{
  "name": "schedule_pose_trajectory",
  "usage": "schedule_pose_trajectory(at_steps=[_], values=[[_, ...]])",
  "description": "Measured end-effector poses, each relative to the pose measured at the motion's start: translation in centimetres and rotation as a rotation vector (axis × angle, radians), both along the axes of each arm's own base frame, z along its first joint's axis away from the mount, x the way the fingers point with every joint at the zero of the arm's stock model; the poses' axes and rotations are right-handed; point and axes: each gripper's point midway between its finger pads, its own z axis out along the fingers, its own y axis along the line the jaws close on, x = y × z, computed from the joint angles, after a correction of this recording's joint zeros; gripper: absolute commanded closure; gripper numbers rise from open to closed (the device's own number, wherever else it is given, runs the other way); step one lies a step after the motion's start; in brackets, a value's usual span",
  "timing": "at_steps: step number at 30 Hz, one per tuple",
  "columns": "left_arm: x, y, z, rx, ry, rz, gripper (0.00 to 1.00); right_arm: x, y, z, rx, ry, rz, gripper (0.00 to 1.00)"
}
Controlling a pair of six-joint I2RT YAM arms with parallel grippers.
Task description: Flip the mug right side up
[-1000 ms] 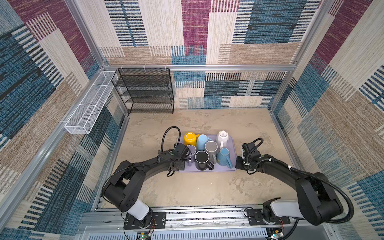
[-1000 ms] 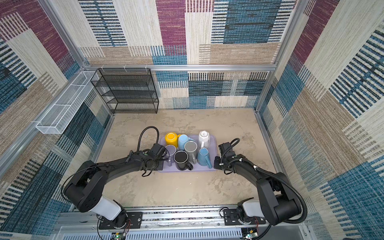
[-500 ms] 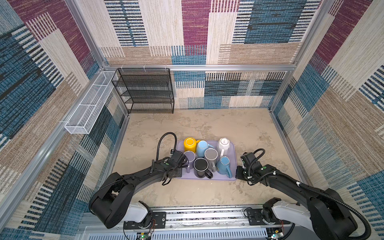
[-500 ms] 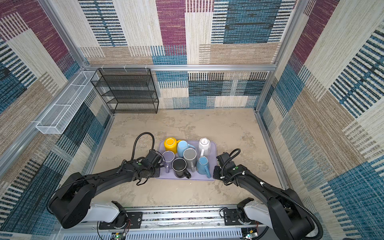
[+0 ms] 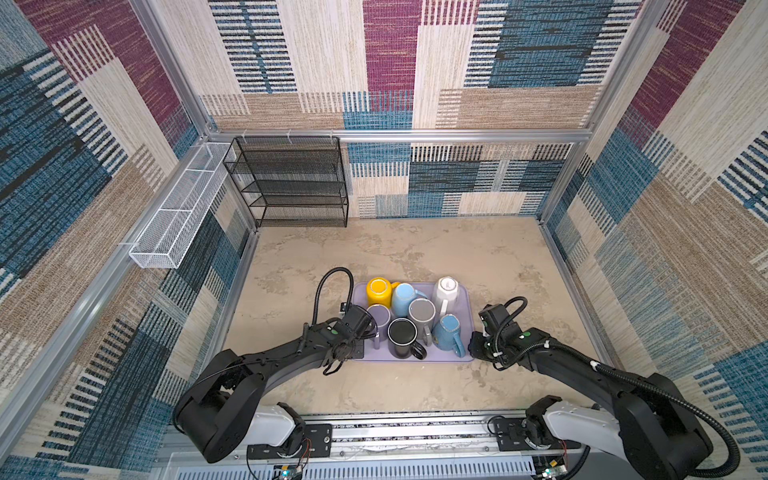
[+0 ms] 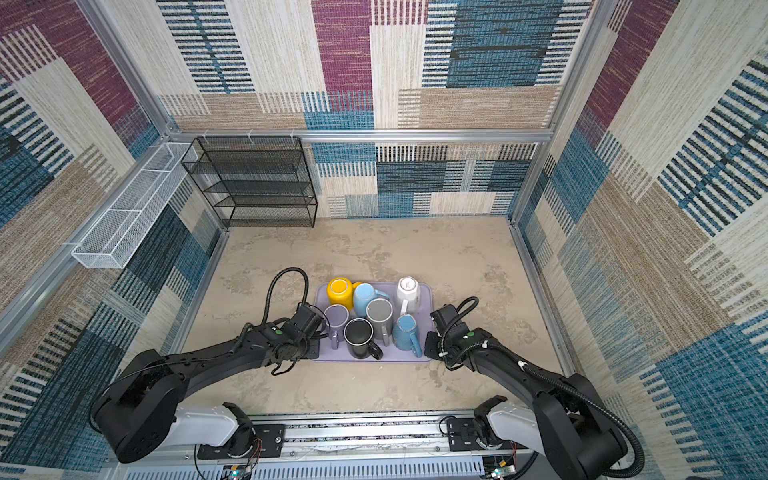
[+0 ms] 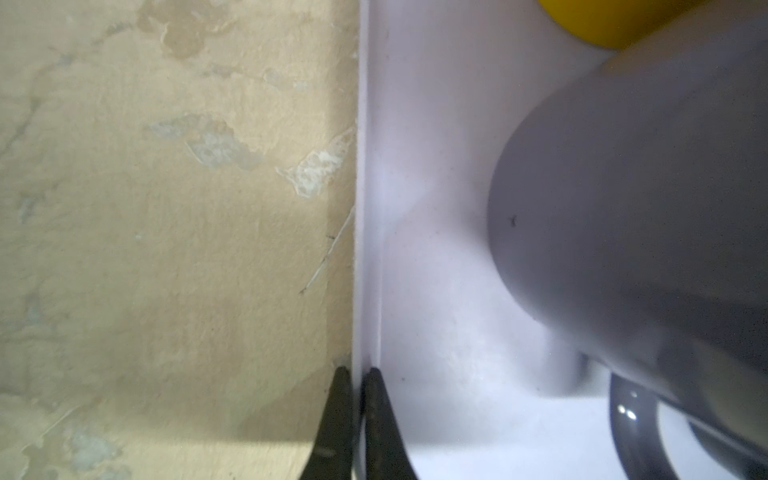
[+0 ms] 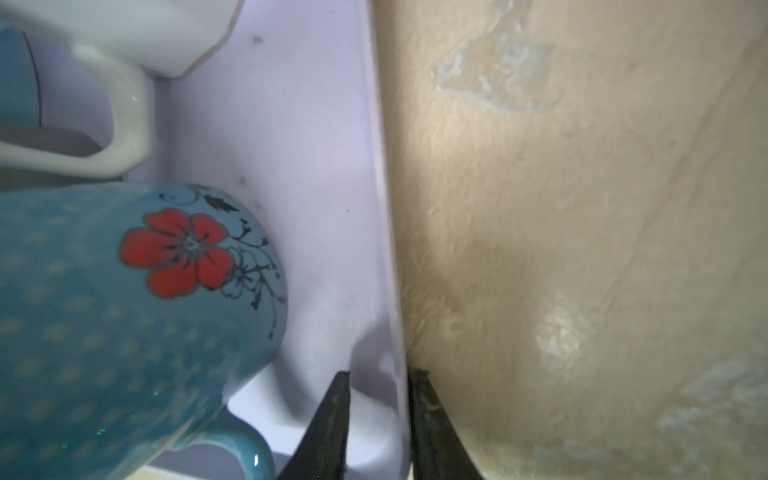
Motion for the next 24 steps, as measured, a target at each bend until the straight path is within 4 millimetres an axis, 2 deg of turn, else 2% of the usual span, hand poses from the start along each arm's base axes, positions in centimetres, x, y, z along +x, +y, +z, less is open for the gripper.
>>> schedule_pose_trajectory(at_steps=[9, 13, 18, 24], values=[[-1.0, -0.5, 1.3, -0.01, 0.048, -0.063, 0.89, 0.0, 0.7, 0.6, 0.028, -0.008, 0.038, 0.44], [-0.7, -2.4, 2.1, -0.083, 0.047, -0.099, 0.85, 0.0, 0.9, 1.2, 0.036, -0.013, 0.046, 0.38], [-0.2, -2.9, 2.8, -0.1, 0.032, -0.104, 0.8, 0.2, 1.1, 2.7, 0.053, -0.048, 0.054, 0.37], [1.1, -3.0, 6.4, -0.113, -0.058, -0.107, 0.78, 1.1, 1.4, 5.4, 0.084, -0.124, 0.052, 0.41]])
